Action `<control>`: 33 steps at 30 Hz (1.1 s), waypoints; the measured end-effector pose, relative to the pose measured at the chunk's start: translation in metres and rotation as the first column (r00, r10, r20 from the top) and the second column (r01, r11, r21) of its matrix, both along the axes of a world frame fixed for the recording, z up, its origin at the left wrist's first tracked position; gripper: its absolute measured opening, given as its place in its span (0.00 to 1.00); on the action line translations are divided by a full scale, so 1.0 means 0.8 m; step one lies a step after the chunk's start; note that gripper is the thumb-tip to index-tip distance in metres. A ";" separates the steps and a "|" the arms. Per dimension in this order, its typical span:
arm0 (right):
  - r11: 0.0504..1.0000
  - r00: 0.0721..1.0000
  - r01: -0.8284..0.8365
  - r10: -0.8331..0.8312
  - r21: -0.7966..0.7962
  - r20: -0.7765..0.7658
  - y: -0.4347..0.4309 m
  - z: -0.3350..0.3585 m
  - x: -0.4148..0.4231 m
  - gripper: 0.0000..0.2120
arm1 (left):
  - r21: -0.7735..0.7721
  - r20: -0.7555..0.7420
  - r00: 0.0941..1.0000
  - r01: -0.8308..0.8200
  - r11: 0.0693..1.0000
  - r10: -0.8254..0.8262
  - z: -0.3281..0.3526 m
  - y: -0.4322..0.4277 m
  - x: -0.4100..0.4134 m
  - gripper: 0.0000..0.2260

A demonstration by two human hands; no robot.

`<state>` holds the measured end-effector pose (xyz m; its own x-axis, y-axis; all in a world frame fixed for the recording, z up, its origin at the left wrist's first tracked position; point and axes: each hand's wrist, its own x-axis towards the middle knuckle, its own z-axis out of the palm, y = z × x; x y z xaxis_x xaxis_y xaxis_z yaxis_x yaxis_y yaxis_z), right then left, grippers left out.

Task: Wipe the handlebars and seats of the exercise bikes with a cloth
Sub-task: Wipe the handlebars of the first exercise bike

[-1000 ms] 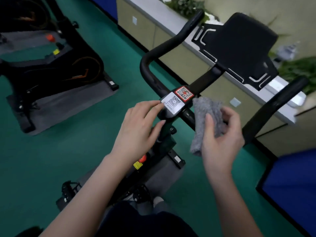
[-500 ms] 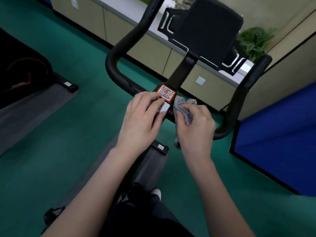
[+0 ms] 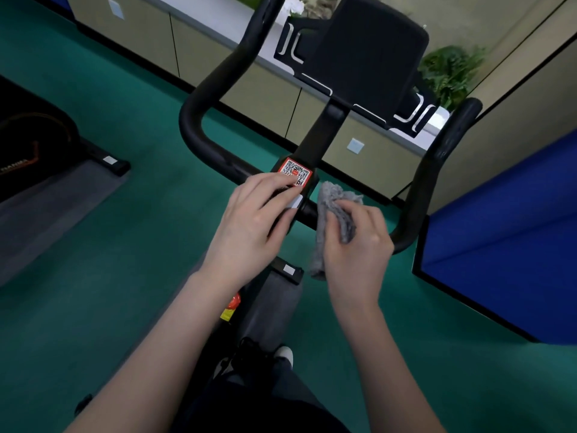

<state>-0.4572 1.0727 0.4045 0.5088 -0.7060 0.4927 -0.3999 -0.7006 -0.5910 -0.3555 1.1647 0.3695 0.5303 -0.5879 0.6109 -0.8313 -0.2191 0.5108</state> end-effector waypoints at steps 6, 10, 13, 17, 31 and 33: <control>0.998 0.998 -0.055 0.057 -0.037 0.033 0.011 -0.001 0.013 0.07 | 0.016 0.009 1.000 -0.018 1.000 0.018 0.004 0.000 -0.002 0.11; 0.999 0.991 -0.037 0.036 -0.004 -0.129 -0.023 0.014 -0.001 0.08 | 0.029 0.032 0.999 -0.034 0.999 0.033 0.008 -0.002 -0.002 0.11; 0.996 0.950 -0.076 0.085 0.039 -0.300 -0.045 0.028 0.012 0.09 | 0.041 0.047 0.998 -0.048 0.998 0.046 0.009 -0.007 -0.004 0.12; 0.974 0.894 -0.114 0.186 0.195 -0.407 -0.059 0.037 0.043 0.08 | 0.034 0.018 0.998 -0.059 0.998 0.058 0.003 -0.008 -0.007 0.14; 0.969 0.852 -0.165 0.234 0.184 -0.468 -0.074 0.035 0.024 0.06 | -0.017 0.007 0.997 -0.078 0.997 0.078 -0.010 -0.012 -0.012 0.14; 0.984 0.871 -0.149 0.175 0.092 -0.459 -0.079 0.032 0.003 0.06 | -0.034 -0.005 0.997 -0.083 0.996 0.083 -0.012 -0.014 -0.013 0.14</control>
